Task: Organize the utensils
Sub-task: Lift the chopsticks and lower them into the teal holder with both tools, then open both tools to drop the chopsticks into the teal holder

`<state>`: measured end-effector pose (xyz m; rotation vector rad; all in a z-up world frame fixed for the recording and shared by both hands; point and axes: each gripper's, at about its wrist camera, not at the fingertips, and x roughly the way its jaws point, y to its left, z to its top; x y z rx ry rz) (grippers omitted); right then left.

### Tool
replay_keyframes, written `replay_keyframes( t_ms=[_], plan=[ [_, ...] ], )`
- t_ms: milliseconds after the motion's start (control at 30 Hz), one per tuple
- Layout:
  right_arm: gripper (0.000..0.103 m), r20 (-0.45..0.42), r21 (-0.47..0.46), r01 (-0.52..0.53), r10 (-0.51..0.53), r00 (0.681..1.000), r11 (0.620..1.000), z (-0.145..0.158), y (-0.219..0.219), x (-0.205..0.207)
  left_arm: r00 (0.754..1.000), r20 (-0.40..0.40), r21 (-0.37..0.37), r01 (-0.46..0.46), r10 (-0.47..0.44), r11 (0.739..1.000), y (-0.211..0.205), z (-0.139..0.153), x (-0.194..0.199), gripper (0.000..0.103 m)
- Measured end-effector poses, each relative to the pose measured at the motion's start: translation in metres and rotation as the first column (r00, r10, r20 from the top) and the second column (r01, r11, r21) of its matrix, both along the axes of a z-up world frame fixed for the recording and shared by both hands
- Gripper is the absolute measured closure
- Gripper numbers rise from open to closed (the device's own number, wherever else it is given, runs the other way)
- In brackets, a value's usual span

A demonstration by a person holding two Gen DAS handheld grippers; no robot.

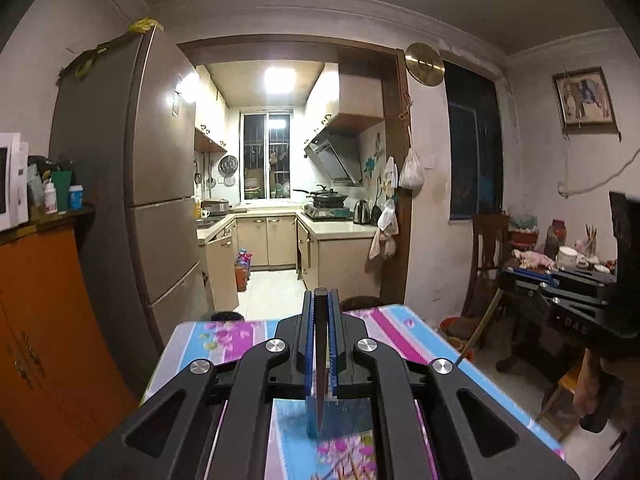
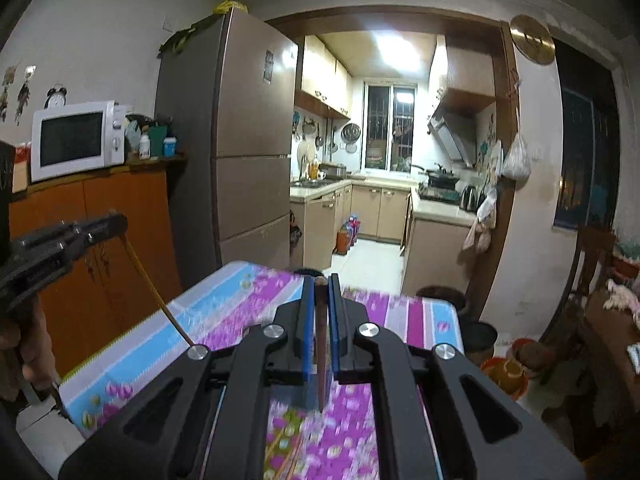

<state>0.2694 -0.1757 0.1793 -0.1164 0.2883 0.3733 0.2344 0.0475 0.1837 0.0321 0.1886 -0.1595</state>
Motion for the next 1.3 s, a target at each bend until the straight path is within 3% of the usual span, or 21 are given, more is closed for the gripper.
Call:
replay_keyframes(
  t_ms=[167,333,867,1300],
  plan=[
    [0.098,-0.007,0.010,-0.006,0.006,1.000,1.000,0.040,0.009,0.041,1.000,-0.002,0.004,0.003,-0.003,1.000,-0.012,0.035,0.042,0.096],
    [0.098,-0.066,0.017,-0.017,0.018,0.998,1.000,0.040,0.019,0.077,0.999,-0.050,0.010,0.003,-0.003,1.000,-0.023,0.040,0.085,0.096],
    [0.098,-0.251,0.010,-0.046,0.047,0.967,0.999,-0.023,0.044,0.143,0.976,-0.217,0.031,0.017,-0.010,0.999,-0.025,-0.021,0.168,0.096],
    [0.098,-0.326,0.018,-0.032,0.036,0.945,0.999,-0.062,0.042,0.179,0.956,-0.294,0.030,-0.012,0.020,0.999,-0.024,-0.063,0.213,0.095]
  ],
)
